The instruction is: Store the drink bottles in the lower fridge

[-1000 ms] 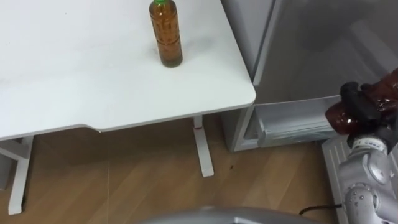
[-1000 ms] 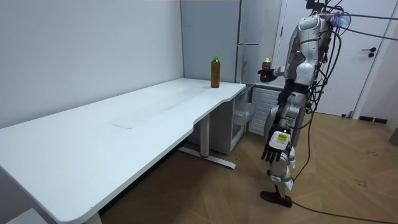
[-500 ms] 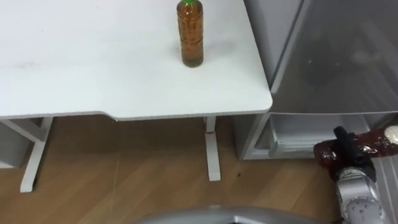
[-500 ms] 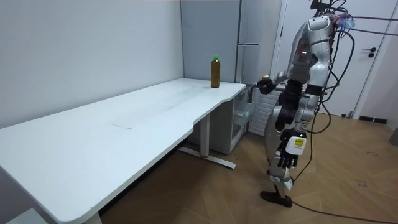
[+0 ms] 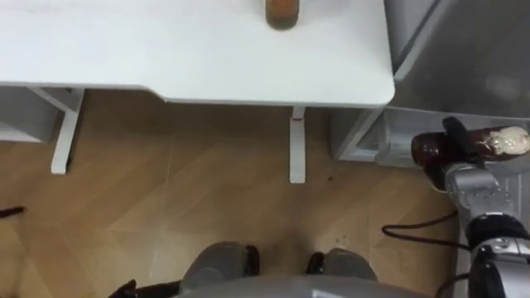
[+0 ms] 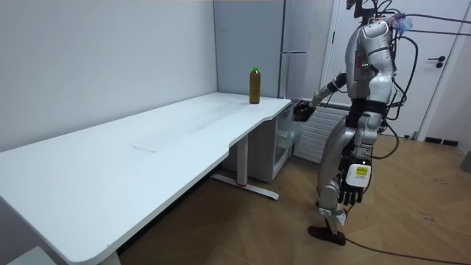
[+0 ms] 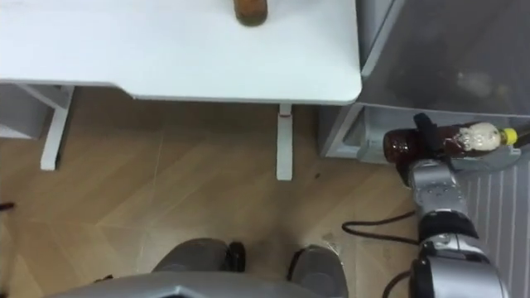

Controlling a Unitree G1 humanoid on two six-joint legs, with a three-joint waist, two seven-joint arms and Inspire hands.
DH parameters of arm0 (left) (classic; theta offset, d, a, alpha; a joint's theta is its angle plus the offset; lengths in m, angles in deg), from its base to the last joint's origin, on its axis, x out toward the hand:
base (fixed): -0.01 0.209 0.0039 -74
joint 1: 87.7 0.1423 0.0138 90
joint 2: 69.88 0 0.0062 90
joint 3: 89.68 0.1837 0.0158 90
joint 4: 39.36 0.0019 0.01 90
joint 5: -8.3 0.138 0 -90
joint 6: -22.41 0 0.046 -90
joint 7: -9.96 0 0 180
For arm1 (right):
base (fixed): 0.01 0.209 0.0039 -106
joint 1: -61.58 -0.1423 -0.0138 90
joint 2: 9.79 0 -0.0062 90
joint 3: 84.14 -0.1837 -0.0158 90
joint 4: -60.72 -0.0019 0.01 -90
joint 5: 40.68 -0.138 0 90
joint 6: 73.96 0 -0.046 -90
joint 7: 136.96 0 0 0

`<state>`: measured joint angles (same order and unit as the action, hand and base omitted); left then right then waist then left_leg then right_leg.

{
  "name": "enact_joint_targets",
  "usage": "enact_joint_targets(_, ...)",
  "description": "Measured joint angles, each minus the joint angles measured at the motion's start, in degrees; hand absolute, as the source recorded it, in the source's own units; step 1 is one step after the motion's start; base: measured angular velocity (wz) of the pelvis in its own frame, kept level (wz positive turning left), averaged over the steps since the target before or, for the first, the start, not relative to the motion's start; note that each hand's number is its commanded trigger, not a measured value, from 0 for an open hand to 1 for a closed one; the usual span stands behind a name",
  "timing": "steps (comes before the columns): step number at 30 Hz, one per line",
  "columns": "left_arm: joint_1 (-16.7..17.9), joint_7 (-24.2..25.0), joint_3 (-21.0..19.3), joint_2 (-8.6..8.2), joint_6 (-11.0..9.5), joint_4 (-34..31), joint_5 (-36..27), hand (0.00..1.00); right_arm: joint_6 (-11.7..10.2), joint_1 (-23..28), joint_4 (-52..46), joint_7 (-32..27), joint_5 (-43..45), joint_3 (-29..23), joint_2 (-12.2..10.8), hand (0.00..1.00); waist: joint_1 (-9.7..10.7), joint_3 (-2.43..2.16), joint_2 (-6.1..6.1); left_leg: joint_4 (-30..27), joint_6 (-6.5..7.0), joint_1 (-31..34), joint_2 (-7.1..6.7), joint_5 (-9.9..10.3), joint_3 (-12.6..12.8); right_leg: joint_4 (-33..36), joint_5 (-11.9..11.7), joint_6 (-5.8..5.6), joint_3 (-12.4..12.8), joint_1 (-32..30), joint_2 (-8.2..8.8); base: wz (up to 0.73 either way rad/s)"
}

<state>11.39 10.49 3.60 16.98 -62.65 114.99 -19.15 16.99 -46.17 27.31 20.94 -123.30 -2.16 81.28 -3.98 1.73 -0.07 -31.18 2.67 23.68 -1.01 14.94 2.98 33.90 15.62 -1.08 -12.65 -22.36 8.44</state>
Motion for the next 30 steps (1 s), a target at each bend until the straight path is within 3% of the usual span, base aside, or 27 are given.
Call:
enact_joint_targets(5,-4.3,-1.8,3.1,0.17,-0.7,-0.3,-2.3,0.0,0.0,-5.8,4.7,0.0,-3.1,0.1,1.2,1.0,-2.3,0.9,1.52,-2.9,-0.15,9.6,-0.64,-1.2,0.3,4.3,0.1,0.72,1.8,-10.9,0.71,-0.01)
enact_joint_targets(9,-6.0,-4.2,3.8,-0.1,-2.2,-0.1,-4.7,0.0,-0.6,-10.0,4.9,-0.2,-6.4,0.0,2.6,1.0,-3.2,1.08,1.86,-5.5,-0.12,16.9,0.25,-1.7,1.6,6.9,-0.6,1.6,2.3,-18.9,0.8,-0.11)
enact_joint_targets(18,-9.8,-7.6,3.9,-0.35,-5.7,-2.6,-10.8,0.0,-1.1,-18.7,6.3,-0.1,-7.1,-0.2,6.4,1.0,-2.6,1.32,2.39,-8.7,-0.02,26.5,0.23,-1.9,2.5,10.9,-0.5,2.33,2.7,-28.9,1.68,0.0)
enact_joint_targets(24,-9.8,-8.9,5.1,-0.3,-6.8,-4.5,-12.5,0.0,-1.2,-19.9,6.1,1.0,-7.8,-0.5,8.7,1.0,-2.6,1.36,2.46,-11.3,0.21,30.7,0.27,-1.7,2.5,12.9,-0.4,2.45,3.2,-32.9,1.83,0.01)
enact_joint_targets(30,-9.8,-8.9,5.1,-0.17,-8.1,-4.1,-13.7,0.0,-2.0,-21.6,5.6,1.0,-7.2,-0.6,9.1,1.0,-2.5,1.34,2.43,-14.2,0.56,33.6,0.43,-0.6,3.2,16.1,0.6,2.6,3.3,-35.9,2.48,-0.01)
